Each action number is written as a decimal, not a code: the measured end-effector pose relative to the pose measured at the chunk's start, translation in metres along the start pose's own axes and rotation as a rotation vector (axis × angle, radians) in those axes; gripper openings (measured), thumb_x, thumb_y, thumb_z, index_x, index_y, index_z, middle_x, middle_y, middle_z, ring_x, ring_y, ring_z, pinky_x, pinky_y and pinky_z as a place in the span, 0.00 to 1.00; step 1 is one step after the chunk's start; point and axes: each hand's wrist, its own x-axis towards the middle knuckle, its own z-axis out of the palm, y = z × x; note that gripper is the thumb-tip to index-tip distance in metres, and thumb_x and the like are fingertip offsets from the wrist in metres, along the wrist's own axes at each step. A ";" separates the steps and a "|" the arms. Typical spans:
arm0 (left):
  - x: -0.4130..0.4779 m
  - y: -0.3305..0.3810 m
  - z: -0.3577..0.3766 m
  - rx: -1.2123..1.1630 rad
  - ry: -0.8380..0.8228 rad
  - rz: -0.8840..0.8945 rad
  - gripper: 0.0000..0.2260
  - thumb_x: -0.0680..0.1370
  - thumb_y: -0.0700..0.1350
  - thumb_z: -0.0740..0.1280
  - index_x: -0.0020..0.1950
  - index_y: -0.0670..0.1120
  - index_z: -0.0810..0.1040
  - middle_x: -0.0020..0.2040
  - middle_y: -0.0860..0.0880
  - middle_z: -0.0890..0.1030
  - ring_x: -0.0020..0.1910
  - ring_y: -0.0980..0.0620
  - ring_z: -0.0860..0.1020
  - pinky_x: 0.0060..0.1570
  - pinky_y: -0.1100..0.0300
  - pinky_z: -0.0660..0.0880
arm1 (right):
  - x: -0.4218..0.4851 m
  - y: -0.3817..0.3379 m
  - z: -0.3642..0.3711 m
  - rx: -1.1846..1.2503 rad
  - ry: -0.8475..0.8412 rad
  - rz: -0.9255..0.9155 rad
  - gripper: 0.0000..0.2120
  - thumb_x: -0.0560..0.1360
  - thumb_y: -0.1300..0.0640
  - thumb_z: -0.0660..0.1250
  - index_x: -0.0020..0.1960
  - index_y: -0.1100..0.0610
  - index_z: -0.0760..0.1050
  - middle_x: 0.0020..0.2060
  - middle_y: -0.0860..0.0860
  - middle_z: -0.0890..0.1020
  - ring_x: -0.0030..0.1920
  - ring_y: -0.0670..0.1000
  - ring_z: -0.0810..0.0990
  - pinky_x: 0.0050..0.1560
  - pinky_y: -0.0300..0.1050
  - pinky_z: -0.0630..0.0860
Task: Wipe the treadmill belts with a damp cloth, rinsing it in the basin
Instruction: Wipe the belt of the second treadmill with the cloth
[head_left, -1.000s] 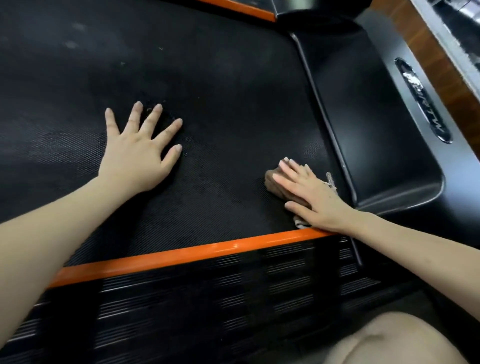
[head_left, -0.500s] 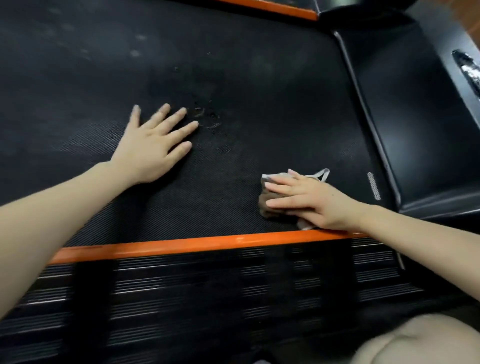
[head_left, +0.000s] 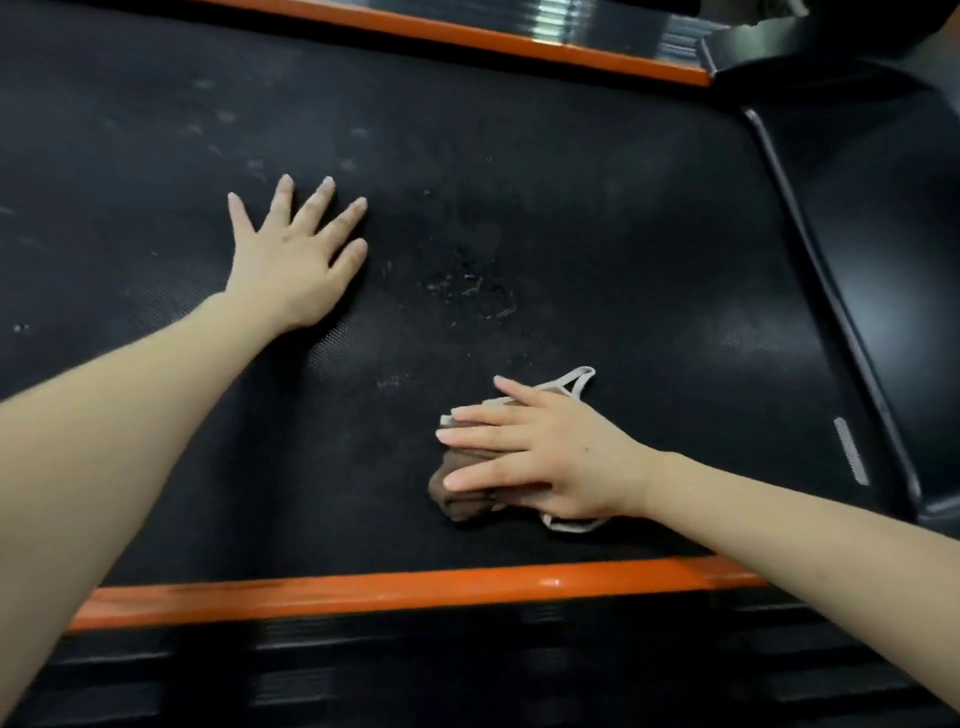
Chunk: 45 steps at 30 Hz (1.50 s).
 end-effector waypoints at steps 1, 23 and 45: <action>0.000 0.002 0.003 -0.002 0.018 0.002 0.25 0.80 0.61 0.43 0.77 0.59 0.49 0.79 0.52 0.48 0.77 0.44 0.44 0.70 0.33 0.41 | 0.004 0.008 -0.003 0.017 0.014 0.010 0.17 0.76 0.54 0.62 0.65 0.49 0.74 0.68 0.53 0.72 0.71 0.53 0.67 0.70 0.62 0.59; 0.000 0.002 0.012 -0.020 0.098 0.018 0.25 0.79 0.61 0.42 0.77 0.60 0.48 0.79 0.51 0.48 0.77 0.44 0.43 0.70 0.34 0.42 | 0.073 0.163 -0.057 0.066 0.492 0.964 0.17 0.79 0.59 0.61 0.66 0.48 0.73 0.70 0.49 0.70 0.73 0.51 0.62 0.74 0.54 0.53; 0.082 -0.006 0.007 -0.047 0.096 -0.055 0.26 0.79 0.64 0.42 0.77 0.61 0.48 0.79 0.48 0.48 0.76 0.40 0.43 0.70 0.33 0.40 | 0.133 0.225 -0.064 -0.024 0.578 1.173 0.16 0.79 0.52 0.59 0.64 0.41 0.73 0.68 0.47 0.72 0.68 0.55 0.69 0.68 0.52 0.64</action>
